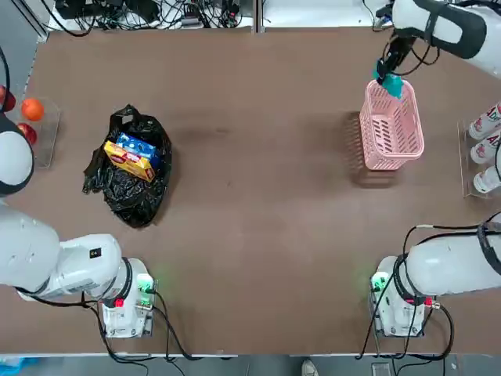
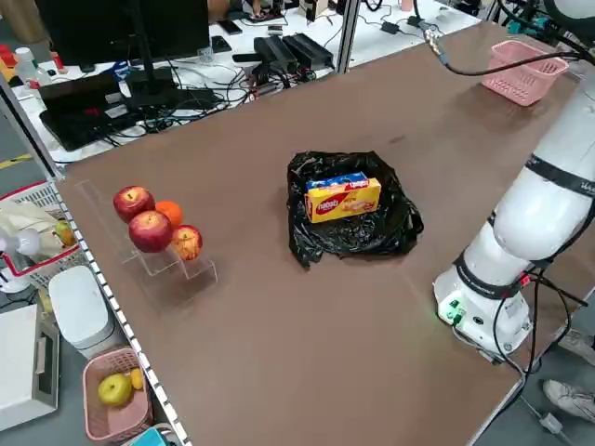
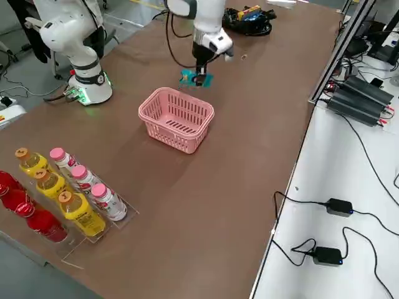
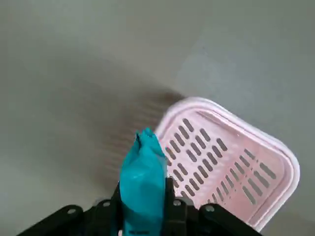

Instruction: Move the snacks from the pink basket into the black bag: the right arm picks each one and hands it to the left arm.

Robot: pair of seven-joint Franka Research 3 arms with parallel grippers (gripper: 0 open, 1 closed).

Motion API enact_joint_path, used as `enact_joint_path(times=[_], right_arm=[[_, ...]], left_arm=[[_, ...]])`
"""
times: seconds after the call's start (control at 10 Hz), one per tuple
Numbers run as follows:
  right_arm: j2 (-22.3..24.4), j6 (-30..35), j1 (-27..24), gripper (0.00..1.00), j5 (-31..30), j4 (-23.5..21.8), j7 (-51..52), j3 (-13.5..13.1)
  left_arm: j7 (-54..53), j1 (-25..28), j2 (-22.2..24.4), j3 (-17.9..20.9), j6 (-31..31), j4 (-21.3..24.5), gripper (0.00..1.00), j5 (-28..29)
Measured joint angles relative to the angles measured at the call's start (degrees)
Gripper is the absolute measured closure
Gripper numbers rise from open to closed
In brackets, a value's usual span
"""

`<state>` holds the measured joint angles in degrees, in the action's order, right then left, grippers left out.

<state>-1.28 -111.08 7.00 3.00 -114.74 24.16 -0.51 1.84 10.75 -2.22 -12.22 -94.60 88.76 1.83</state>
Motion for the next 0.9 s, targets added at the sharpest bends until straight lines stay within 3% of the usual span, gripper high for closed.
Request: enact_joint_path(times=[0.2, 0.6, 0.9], right_arm=[[0.0, 0.7, 3.1, 0.68, 2.6, 1.4, -6.1, 0.0], [-0.1, 0.7, 13.7, 0.68, 8.4, 5.2, -32.6, 0.2], [-2.6, 0.6, 21.7, 0.68, 9.2, 12.0, -39.8, 0.2]], left_arm=[[0.1, 0.0, -1.6, 0.0, 0.3, -3.9, 0.00, 0.0], [2.4, 1.6, -4.4, 0.2, 2.6, -4.1, 0.00, -4.7], [7.3, 1.2, -5.5, 0.0, 2.6, -4.1, 0.00, -9.4]])
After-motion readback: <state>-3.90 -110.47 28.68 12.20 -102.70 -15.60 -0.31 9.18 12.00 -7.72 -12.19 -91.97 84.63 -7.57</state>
